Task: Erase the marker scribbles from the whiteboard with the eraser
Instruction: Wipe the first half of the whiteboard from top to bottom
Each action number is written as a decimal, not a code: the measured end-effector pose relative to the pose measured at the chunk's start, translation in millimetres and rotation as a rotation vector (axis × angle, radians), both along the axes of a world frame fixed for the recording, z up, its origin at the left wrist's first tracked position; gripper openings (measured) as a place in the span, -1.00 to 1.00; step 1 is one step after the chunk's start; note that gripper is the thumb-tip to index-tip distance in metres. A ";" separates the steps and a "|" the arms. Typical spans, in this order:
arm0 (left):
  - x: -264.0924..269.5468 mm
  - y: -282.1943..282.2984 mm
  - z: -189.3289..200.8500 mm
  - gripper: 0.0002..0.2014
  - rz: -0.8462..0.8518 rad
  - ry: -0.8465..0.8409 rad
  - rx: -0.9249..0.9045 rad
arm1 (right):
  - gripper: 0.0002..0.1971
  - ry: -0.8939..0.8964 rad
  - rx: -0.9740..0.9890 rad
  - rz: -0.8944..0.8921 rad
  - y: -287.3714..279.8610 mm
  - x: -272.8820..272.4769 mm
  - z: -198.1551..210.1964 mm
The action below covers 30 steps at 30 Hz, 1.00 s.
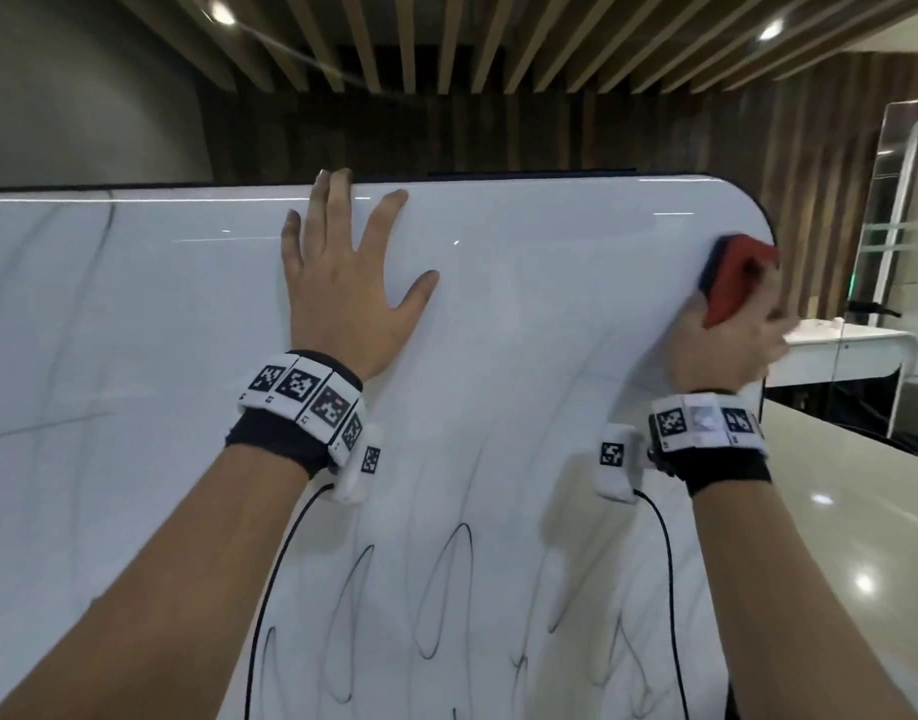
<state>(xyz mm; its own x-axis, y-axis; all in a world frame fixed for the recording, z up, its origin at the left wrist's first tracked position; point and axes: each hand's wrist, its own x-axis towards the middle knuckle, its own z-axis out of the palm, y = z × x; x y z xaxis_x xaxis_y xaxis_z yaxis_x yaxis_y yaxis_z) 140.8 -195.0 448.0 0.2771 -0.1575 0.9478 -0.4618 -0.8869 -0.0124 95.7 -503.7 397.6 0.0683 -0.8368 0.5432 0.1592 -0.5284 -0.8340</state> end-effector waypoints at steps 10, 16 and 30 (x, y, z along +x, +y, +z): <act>1.3 1.4 -1.4 -0.28 0.002 0.014 -0.011 | -0.36 0.074 0.215 -0.070 -19.9 -1.6 -69.2; -2.3 -18.4 -2.3 -0.17 -0.026 0.059 -0.085 | -0.33 0.099 -0.012 -0.034 9.1 4.0 -28.0; -1.8 -4.3 -6.1 -0.17 -0.035 0.051 -0.028 | -0.39 -0.021 0.172 -0.008 29.4 4.8 -101.3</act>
